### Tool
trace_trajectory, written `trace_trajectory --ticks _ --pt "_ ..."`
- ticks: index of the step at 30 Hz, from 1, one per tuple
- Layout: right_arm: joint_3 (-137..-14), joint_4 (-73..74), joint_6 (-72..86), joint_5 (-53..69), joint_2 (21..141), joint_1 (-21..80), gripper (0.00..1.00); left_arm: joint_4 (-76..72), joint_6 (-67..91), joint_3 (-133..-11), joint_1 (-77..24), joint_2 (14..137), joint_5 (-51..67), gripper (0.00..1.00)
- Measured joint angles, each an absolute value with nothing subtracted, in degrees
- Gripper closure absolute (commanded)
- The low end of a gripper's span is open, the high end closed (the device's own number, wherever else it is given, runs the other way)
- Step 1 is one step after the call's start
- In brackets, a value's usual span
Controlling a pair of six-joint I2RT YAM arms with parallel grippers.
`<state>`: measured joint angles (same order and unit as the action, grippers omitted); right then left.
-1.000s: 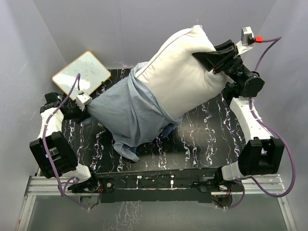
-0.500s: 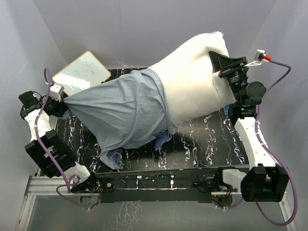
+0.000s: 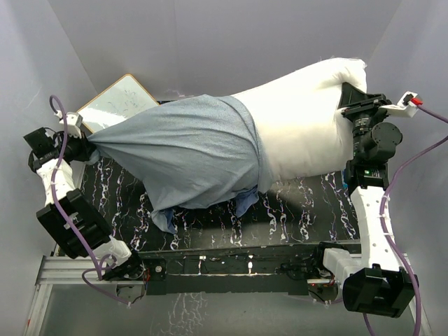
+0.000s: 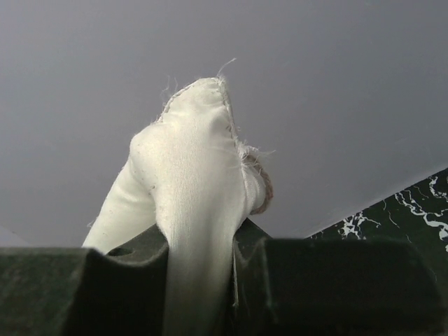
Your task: Remove the pillowcase from the pillow
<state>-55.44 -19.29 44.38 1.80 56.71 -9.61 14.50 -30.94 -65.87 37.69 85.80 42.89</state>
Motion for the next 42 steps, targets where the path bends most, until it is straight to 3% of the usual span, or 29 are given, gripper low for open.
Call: trace_trajectory --ticks 9,17,23,25,30,36,42 --pt "-55.3 -11.8 43.2 -1.9 56.6 -9.6 0.92 5.7 -18.9 -66.3 37.3 84.9 36.9 1.00" --pt "-56.6 -9.5 39.7 -6.0 56.9 -9.7 0.92 1.3 -16.2 -64.4 34.3 76.9 35.7 1.00" --pt "-52.3 -20.9 45.1 0.5 59.5 -10.2 0.92 19.6 -27.9 -74.3 14.1 80.4 33.2 0.51" --pt "-48.2 -22.4 44.9 0.1 59.3 -9.6 0.92 24.8 -31.9 -74.3 6.7 80.9 33.6 0.39" --pt "-44.1 -21.0 40.7 -6.6 58.3 -9.9 0.92 38.5 -44.5 -69.6 2.3 80.8 35.2 0.03" --pt "-44.1 -24.9 37.8 -5.5 57.6 -9.5 0.92 47.2 -55.2 -59.7 -3.0 78.7 34.2 0.03" --pt "-44.1 -29.7 37.6 -0.8 60.3 -9.5 0.92 38.2 -56.1 -52.2 -7.2 77.9 27.6 0.03"
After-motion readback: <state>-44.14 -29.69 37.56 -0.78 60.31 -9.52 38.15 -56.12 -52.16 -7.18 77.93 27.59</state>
